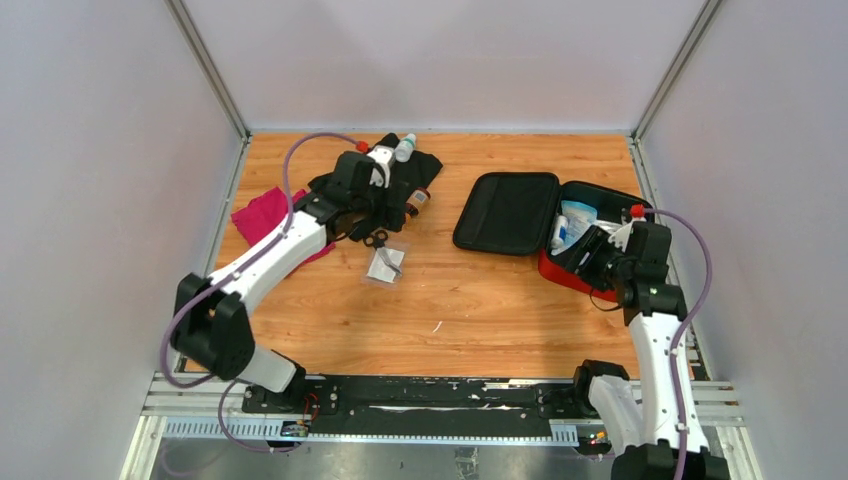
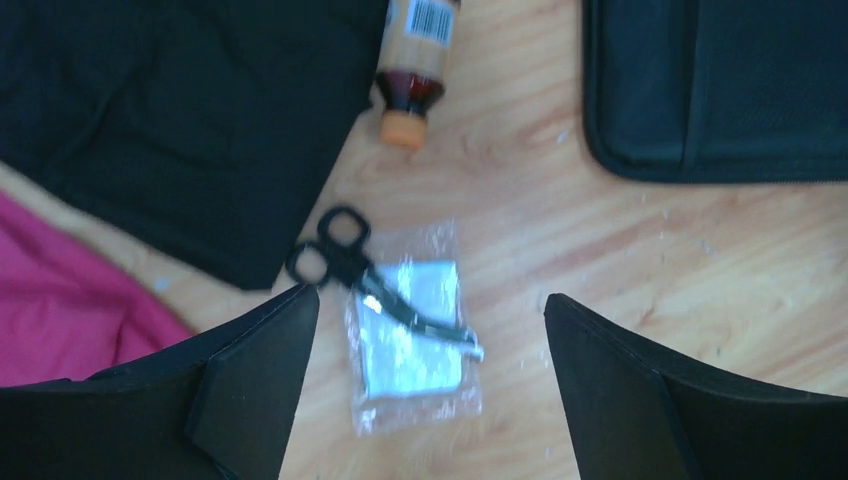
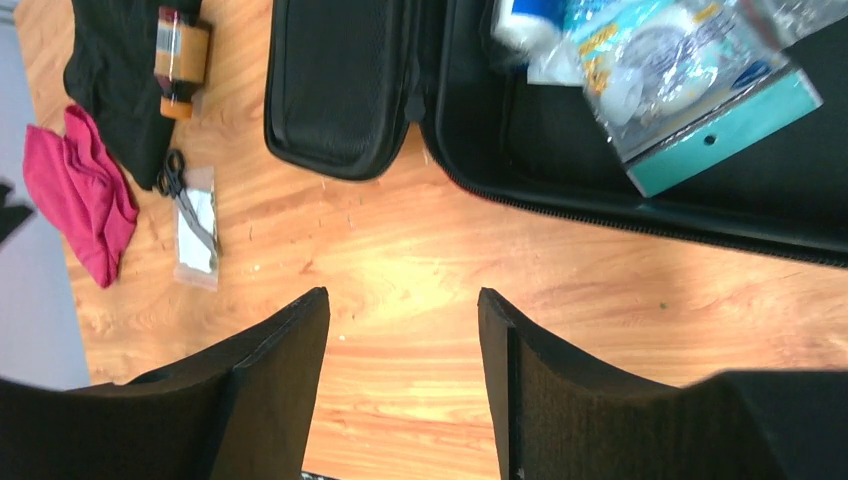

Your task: Organize the medicine kit

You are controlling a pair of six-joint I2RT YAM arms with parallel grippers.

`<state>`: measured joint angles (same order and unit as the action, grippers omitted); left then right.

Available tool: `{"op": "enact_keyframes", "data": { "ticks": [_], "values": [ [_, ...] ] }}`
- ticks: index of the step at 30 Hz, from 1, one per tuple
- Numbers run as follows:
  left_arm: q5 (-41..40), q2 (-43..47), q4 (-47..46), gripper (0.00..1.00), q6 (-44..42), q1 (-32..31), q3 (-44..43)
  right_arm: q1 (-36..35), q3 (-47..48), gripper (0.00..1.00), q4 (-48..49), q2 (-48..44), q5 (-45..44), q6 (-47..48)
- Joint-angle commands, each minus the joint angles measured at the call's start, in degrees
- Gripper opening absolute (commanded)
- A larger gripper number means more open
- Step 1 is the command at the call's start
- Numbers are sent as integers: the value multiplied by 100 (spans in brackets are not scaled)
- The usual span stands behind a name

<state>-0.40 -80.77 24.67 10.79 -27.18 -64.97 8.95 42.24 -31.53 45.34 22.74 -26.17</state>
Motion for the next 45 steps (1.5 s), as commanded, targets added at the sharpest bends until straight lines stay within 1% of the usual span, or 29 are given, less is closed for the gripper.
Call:
{"op": "enact_keyframes", "data": {
  "ticks": [1, 5, 8, 10, 13, 17, 21, 23, 28, 37, 42, 45],
  "values": [
    [286, -1025, -765, 90, -304, 20, -659, -78, -398, 63, -217, -494, 541, -38],
    [359, -2133, -738, 90, -600, 20, -1435, -78, -488, 65, -415, -723, 688, 107],
    [368, -2724, -756, 90, -816, 20, -1810, -82, -471, 65, -551, -841, 692, 221],
    [318, -3024, -844, 90, -991, 20, -1984, -83, -475, 65, -601, -897, 672, 280],
    [212, -3443, -662, 90, -1140, 20, -2356, -78, -518, 65, -622, -922, 669, 304],
    [53, -3727, -632, 89, -1290, 20, -2536, -80, -558, 65, -620, -955, 684, 306],
    [-150, -3932, -591, 86, -1337, 20, -2616, -78, -576, 65, -618, -950, 695, 310],
    [-149, -4019, -580, 82, -1343, 20, -2634, -80, -593, 65, -615, -948, 709, 317],
    [196, -4105, -599, 74, -1237, 20, -2578, -85, -620, 65, -618, -948, 727, 315],
    [704, -3939, -788, 60, -1103, -5, -2240, -78, -577, 63, -700, -989, 730, 324],
    [682, -3934, -770, 54, -1104, -97, -2095, -79, -474, 63, -872, -1058, 670, 359],
    [688, -3756, -820, 51, -904, -152, -1918, -78, -445, 63, -931, -1101, 670, 346]
  ]
}}
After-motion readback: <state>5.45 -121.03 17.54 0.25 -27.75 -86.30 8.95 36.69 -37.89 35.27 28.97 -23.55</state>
